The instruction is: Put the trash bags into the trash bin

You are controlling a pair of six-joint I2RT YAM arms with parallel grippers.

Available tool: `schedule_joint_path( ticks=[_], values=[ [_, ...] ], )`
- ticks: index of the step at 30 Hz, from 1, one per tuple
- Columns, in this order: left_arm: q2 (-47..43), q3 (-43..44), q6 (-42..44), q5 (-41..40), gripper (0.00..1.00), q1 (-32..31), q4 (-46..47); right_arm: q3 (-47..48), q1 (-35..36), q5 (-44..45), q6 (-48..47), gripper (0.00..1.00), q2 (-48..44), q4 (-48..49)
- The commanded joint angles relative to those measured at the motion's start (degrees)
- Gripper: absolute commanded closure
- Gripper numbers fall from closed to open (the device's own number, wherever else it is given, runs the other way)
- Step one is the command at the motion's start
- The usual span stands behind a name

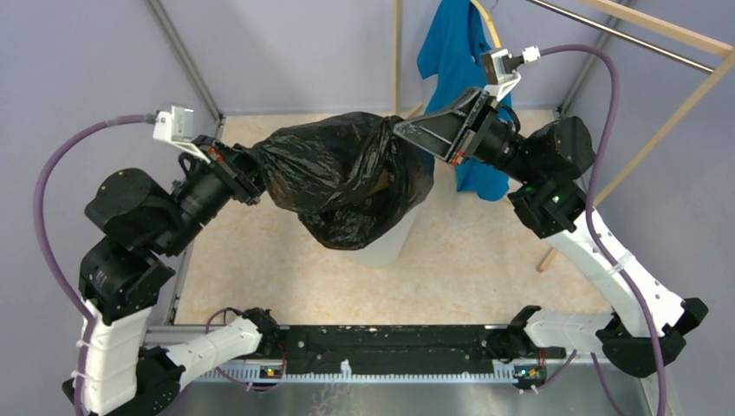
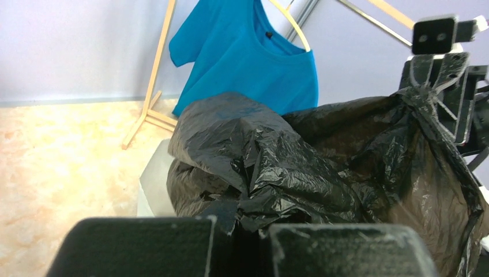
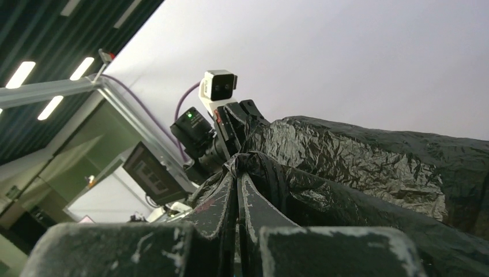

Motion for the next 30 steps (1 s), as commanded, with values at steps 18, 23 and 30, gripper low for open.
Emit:
schedule_joint_path(
  ticks=[18,23,30],
  values=[
    [7.25,-2.18,3.81,-5.66,1.0,-0.02,2.26,-3.94,-3.31,13.05,-3.78,1.0,-1.66,-12.07],
    [10.03,-1.73,5.9,-9.47,1.0,0.01,1.76,-9.33,-8.75,5.85,-0.39,1.0,1.01,-8.55],
    [10.72,-2.35,8.42,-15.36,1.0,0.01,-0.49,-3.08,-6.71,-11.86,-6.45,0.87,10.48,-10.73]
  ],
)
